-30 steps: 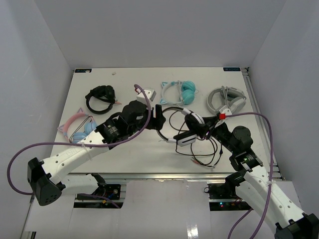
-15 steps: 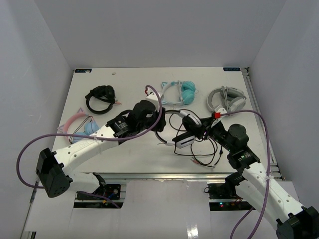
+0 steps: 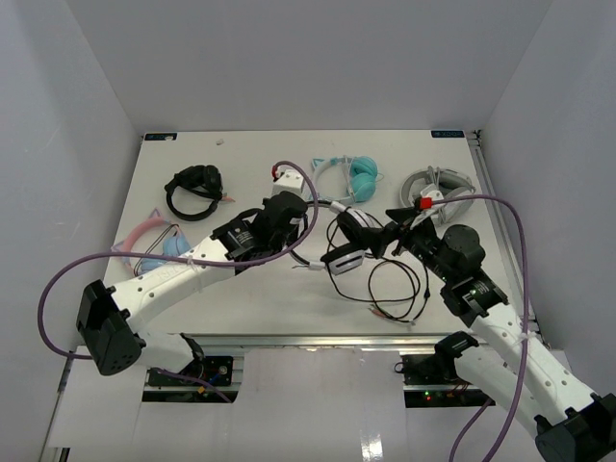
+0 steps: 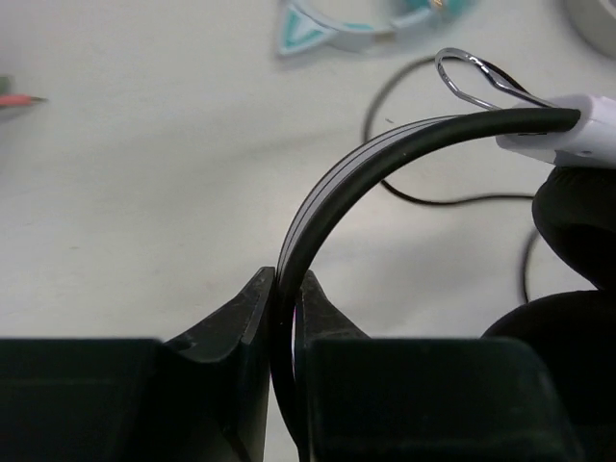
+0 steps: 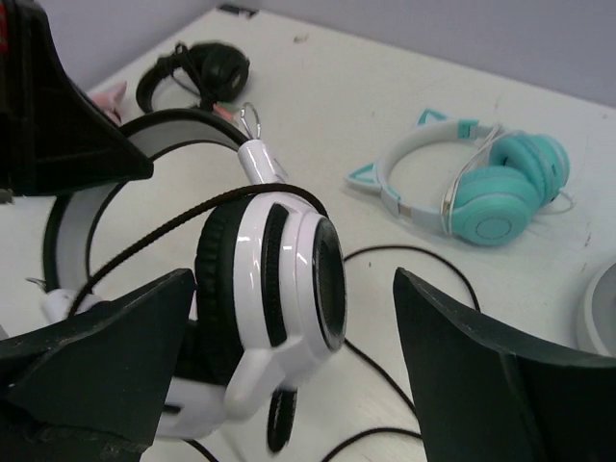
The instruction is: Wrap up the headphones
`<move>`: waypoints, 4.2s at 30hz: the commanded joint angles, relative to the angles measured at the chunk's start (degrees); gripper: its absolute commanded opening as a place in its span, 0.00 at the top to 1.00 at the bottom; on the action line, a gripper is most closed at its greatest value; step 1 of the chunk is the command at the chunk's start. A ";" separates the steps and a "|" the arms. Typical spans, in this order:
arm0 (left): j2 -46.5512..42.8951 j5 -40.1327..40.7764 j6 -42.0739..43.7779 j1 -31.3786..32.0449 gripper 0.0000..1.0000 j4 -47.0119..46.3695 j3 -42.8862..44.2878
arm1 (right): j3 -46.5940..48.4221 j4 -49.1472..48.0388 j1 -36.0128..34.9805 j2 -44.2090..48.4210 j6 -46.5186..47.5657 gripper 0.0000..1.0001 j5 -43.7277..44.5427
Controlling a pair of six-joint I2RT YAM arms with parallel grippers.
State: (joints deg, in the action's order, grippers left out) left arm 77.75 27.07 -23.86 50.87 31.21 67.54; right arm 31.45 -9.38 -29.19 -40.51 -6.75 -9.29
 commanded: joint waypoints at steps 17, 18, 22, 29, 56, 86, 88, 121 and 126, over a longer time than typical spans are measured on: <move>-25.97 13.78 29.24 -0.07 1.00 -42.02 -9.21 | 0.24 -8.23 -0.33 0.24 -3.40 0.01 -20.59; -26.25 13.94 28.81 -0.07 1.00 -42.02 -9.34 | -1.16 -11.39 -0.50 -0.28 -4.05 0.00 -22.42; -26.87 13.73 26.33 -0.05 1.00 -40.37 -9.13 | -4.39 -21.00 -3.02 -3.88 -4.41 0.05 -26.05; -25.63 14.26 22.84 -0.06 1.00 -38.05 -8.73 | -3.75 -24.47 -14.57 -10.38 0.82 0.03 -20.06; -18.01 19.19 9.01 -0.12 1.00 -0.34 2.51 | 29.10 8.65 -19.12 -10.31 2.20 0.92 30.17; -28.40 29.10 29.27 -0.18 1.00 -16.33 33.94 | 73.15 21.00 -8.34 -30.22 24.45 0.92 37.42; -29.46 27.78 27.19 -0.16 1.00 -16.06 33.05 | 78.18 21.07 -8.34 -33.21 26.26 0.92 36.07; -33.99 27.68 18.46 -0.16 1.00 -4.37 23.61 | 31.54 29.65 -7.46 -14.71 -0.37 0.42 24.72; -33.10 22.58 15.60 -0.16 1.00 -1.77 18.52 | 27.10 24.75 -7.54 -12.74 3.50 0.37 9.89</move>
State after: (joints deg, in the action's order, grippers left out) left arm 43.40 55.32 -3.58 50.74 29.17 88.94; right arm 62.72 19.85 -36.64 -54.41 -5.95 12.59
